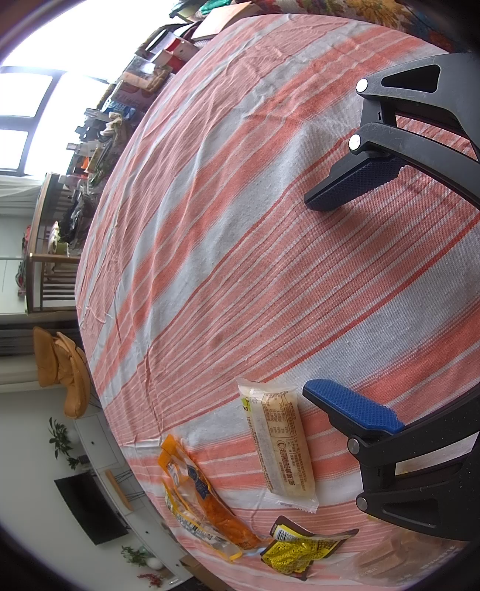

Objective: Organize snacks

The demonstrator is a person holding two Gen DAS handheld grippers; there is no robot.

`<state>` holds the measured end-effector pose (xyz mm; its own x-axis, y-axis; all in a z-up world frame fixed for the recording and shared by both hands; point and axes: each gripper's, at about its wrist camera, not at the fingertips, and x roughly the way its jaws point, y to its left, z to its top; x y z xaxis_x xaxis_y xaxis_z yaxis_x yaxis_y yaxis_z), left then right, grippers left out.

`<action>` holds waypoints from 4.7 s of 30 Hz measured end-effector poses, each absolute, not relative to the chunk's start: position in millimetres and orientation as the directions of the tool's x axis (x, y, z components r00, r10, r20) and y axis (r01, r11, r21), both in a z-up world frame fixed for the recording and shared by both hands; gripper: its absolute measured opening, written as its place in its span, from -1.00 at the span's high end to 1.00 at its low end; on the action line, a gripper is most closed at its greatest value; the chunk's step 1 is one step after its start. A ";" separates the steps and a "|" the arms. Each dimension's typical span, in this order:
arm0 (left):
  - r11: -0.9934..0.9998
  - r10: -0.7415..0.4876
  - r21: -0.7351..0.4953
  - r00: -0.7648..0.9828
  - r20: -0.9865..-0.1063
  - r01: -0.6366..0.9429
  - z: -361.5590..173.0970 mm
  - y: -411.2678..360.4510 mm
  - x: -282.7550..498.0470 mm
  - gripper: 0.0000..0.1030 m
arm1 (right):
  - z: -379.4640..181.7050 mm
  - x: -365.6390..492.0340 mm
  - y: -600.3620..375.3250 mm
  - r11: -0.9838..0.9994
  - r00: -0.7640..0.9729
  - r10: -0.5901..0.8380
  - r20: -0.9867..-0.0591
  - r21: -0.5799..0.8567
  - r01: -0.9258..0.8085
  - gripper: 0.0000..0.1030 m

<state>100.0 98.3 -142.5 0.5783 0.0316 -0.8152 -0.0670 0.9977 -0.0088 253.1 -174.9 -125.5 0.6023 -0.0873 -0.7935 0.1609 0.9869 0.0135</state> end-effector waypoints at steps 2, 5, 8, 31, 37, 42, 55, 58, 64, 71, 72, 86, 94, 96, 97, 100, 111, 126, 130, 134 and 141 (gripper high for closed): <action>0.998 0.032 -0.008 0.578 -0.815 -0.067 -142.5 98.1 100.2 -1.00 | -126.6 251.6 -174.4 0.985 0.601 -0.093 -0.794 0.013 0.170 -0.84; 0.998 0.035 -0.007 0.578 -0.815 -0.069 -142.6 97.9 100.4 -1.00 | -130.5 248.9 -173.1 0.976 0.595 -0.121 -0.794 0.014 0.218 -0.84; 0.998 0.034 -0.007 0.578 -0.815 -0.069 -142.5 97.9 100.6 -1.00 | -130.8 246.3 -172.0 0.973 0.592 -0.131 -0.795 0.012 0.232 -0.85; 0.991 0.107 0.134 0.523 -0.845 0.013 -133.2 80.7 91.1 -1.00 | -90.6 136.7 -179.0 0.865 0.569 0.494 -0.657 0.436 -0.247 -0.81; 0.997 0.044 0.004 0.537 -0.843 -0.076 -132.4 100.9 89.7 -0.36 | -104.2 119.4 -103.4 0.887 0.457 0.447 -0.769 0.313 -0.340 -0.83; 0.998 0.015 -0.020 0.542 -0.840 -0.059 -130.4 101.9 76.2 -0.14 | -107.4 114.3 -69.2 0.879 0.457 0.350 -0.818 0.118 -0.462 -0.81; 0.997 -0.006 -0.047 0.578 -0.816 -0.056 -130.8 100.4 73.4 -0.14 | -79.1 184.4 -60.6 0.933 0.394 0.357 -0.847 0.301 -0.198 -0.82; 0.998 -0.004 -0.041 0.578 -0.816 -0.052 -130.5 100.1 71.3 -0.14 | -85.7 202.5 -23.9 0.968 0.386 0.231 -0.893 0.170 -0.185 -0.92; 0.997 -0.010 -0.056 0.585 -0.811 -0.060 -130.1 101.6 67.9 -0.14 | -85.1 202.6 -20.4 0.956 0.397 0.234 -0.888 0.135 -0.260 -0.68; 0.998 -0.020 -0.056 0.591 -0.807 -0.042 -129.6 101.3 65.3 -0.14 | -64.2 191.4 -47.1 0.928 0.427 0.329 -0.842 0.206 -0.310 0.62; 0.997 -0.024 -0.060 0.591 -0.806 -0.041 -129.6 102.3 65.0 -0.14 | -65.1 189.8 -51.0 0.930 0.431 0.323 -0.842 0.198 -0.311 0.62; 0.975 -0.117 -0.208 0.607 -0.786 -0.081 -128.0 121.9 64.1 -0.14 | -60.2 187.3 -176.4 0.877 0.475 0.446 -0.758 0.476 -0.064 -0.63; 0.984 -0.094 -0.168 0.615 -0.783 -0.064 -129.1 116.9 62.8 -0.14 | -67.2 185.9 -103.6 0.890 0.334 0.445 -0.831 0.451 -0.065 -0.63; 0.986 -0.087 -0.157 0.615 -0.783 -0.061 -129.1 115.2 61.9 -0.14 | -70.4 184.3 -61.7 0.942 0.331 0.337 -0.881 0.317 -0.115 -0.63; 0.986 -0.086 -0.157 0.616 -0.783 -0.061 -129.1 115.0 61.5 -0.14 | -76.0 185.1 -42.9 0.958 0.319 0.284 -0.904 0.252 -0.140 -0.62; 0.984 -0.097 -0.168 0.614 -0.784 -0.060 -128.6 117.5 60.4 -0.14 | -94.5 189.1 0.0 0.977 0.316 0.111 -0.942 0.045 -0.208 -0.72; 0.934 -0.255 -0.355 0.640 -0.725 -0.030 -107.8 122.5 45.9 -0.13 | -62.9 171.5 -111.0 0.830 0.387 0.552 -0.738 0.532 -0.168 0.02; 0.922 -0.119 -0.366 0.808 -0.578 -0.126 25.8 224.1 -35.4 -0.14 | 17.4 130.2 -32.9 0.604 0.262 0.796 -0.545 0.691 -0.397 0.01; 0.880 0.085 -0.322 0.783 -0.616 -0.348 23.2 295.0 -70.4 -0.14 | 52.8 100.8 45.4 0.480 0.121 0.859 -0.497 0.704 -0.523 0.00; 0.794 0.228 -0.299 0.714 -0.662 -0.530 5.7 340.8 -98.1 -0.54 | 54.2 65.0 130.6 0.398 -0.013 0.854 -0.520 0.669 -0.628 -0.30; 0.726 0.295 -0.270 0.642 -0.708 -0.632 -25.3 355.2 -99.5 -0.99 | 9.8 52.6 155.7 0.498 0.061 0.757 -0.651 0.513 -0.699 -0.60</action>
